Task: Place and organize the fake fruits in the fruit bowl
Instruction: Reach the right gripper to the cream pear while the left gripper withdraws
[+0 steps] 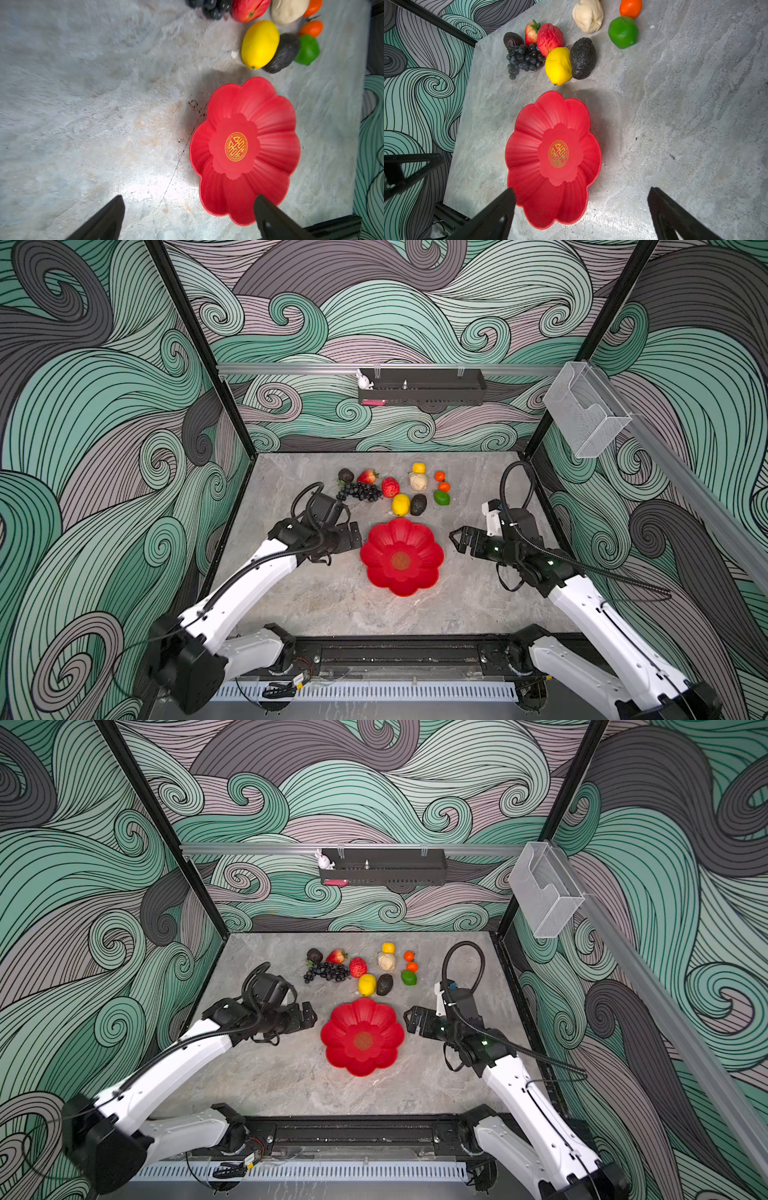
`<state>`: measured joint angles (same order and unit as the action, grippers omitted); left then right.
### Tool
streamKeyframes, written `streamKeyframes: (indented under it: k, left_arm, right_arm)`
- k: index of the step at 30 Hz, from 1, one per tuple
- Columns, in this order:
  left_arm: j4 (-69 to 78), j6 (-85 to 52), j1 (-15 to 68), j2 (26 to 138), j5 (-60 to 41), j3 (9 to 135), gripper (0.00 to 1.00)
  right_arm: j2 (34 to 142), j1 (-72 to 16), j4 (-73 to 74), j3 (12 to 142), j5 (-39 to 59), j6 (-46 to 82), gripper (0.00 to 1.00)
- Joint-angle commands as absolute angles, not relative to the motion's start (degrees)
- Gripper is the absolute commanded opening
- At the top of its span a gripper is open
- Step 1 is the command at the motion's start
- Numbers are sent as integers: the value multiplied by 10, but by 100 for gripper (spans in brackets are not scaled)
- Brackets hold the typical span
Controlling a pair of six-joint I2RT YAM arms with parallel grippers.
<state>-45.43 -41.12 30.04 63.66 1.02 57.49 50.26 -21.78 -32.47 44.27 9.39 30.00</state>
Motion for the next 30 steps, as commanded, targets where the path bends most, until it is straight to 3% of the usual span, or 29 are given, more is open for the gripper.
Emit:
streamKeyframes:
  k: [1,10,21,30]
  left_arm:
    - [-491,-401,296,551,38,539,99]
    - [-375,-409,295,346,62,406,99]
    - [-241,-355,295,332,89,331,99]
    - [-255,-389,295,316,116,294,99]
  right_arm:
    - [481,-216,-379,423,90,295,100]
    - [522,-217,-374,449,84,309,99]
    - [820,-217,-317,662,38,214,97]
    - [1051,-198,-318,862,64,154,95]
